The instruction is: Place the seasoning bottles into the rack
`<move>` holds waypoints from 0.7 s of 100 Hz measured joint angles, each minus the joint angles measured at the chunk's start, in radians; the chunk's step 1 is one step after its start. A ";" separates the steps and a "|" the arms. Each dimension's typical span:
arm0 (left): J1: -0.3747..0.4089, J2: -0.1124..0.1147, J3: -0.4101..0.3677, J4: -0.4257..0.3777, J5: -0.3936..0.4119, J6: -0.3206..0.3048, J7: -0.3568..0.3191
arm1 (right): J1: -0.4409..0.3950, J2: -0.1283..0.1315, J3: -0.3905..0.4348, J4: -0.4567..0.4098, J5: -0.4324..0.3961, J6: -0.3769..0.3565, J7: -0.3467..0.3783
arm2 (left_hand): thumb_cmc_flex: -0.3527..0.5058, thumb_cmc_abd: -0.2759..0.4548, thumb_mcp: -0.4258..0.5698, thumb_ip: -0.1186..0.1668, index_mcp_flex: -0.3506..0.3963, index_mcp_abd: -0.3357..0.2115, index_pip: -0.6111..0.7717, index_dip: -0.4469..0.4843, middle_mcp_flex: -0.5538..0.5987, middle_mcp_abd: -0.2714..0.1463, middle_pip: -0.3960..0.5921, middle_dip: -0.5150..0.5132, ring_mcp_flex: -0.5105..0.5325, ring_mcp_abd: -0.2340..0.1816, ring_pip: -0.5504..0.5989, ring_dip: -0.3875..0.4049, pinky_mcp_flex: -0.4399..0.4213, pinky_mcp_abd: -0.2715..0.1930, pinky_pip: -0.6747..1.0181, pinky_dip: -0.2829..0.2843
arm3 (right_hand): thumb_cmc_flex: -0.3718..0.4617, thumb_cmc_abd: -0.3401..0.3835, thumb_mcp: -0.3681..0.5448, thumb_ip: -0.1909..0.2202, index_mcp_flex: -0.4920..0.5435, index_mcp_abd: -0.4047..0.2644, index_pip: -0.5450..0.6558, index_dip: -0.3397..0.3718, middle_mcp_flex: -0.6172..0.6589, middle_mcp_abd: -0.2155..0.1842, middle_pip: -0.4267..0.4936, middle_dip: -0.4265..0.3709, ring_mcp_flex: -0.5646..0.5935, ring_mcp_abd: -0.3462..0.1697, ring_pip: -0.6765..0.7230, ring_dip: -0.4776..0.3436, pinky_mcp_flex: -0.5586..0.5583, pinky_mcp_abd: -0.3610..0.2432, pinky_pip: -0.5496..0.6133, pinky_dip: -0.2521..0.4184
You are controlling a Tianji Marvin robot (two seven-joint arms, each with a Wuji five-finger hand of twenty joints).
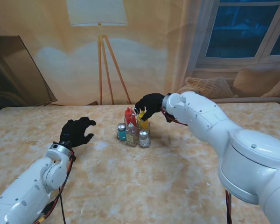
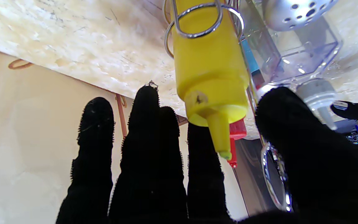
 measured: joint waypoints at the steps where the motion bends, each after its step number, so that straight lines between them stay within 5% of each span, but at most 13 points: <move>1: 0.000 0.000 0.000 0.000 0.000 0.000 0.000 | 0.000 0.005 0.002 -0.009 -0.002 0.002 0.000 | 0.000 0.000 0.000 0.000 0.000 0.000 0.000 0.000 0.000 0.000 0.000 0.000 0.000 0.000 0.000 0.000 0.000 0.000 0.000 0.000 | 0.000 0.000 -0.001 0.000 0.000 0.000 0.000 0.000 0.000 0.000 -0.004 0.000 0.000 0.000 0.000 0.000 0.000 0.000 0.000 0.000; 19: 0.001 0.000 -0.001 0.000 0.000 0.000 0.003 | -0.032 0.171 0.112 -0.341 -0.097 0.138 0.021 | 0.000 0.000 0.000 0.000 0.000 0.000 0.000 0.000 0.000 0.000 0.002 0.000 0.000 0.000 0.000 0.000 -0.001 0.000 0.000 0.000 | -0.001 0.023 -0.012 0.002 0.000 0.000 -0.003 0.000 0.000 0.000 -0.010 -0.014 0.000 0.000 -0.001 0.000 -0.007 0.000 0.008 -0.001; 38: 0.003 0.000 -0.003 -0.003 0.001 -0.001 0.003 | -0.110 0.309 0.285 -0.567 -0.238 0.180 0.078 | 0.000 0.000 0.000 0.000 0.000 0.000 0.000 0.000 0.000 0.000 0.002 0.000 0.000 0.000 0.000 0.000 -0.002 0.000 0.000 0.000 | -0.001 0.040 -0.025 0.002 0.000 -0.006 -0.012 0.000 0.000 -0.006 -0.021 -0.014 -0.001 0.000 -0.016 -0.011 -0.017 0.000 0.009 -0.005; 70: 0.003 0.000 0.004 -0.008 -0.003 -0.001 -0.007 | -0.339 0.424 0.622 -0.791 -0.434 0.196 0.114 | 0.000 0.000 0.000 0.000 0.000 0.000 0.000 0.000 0.000 0.000 0.003 0.000 0.000 0.000 0.000 0.000 -0.003 0.000 0.000 0.000 | 0.003 0.099 -0.071 0.012 0.000 -0.039 -0.010 0.011 0.002 -0.016 -0.042 -0.014 0.001 -0.001 -0.053 -0.023 -0.026 0.003 0.008 -0.024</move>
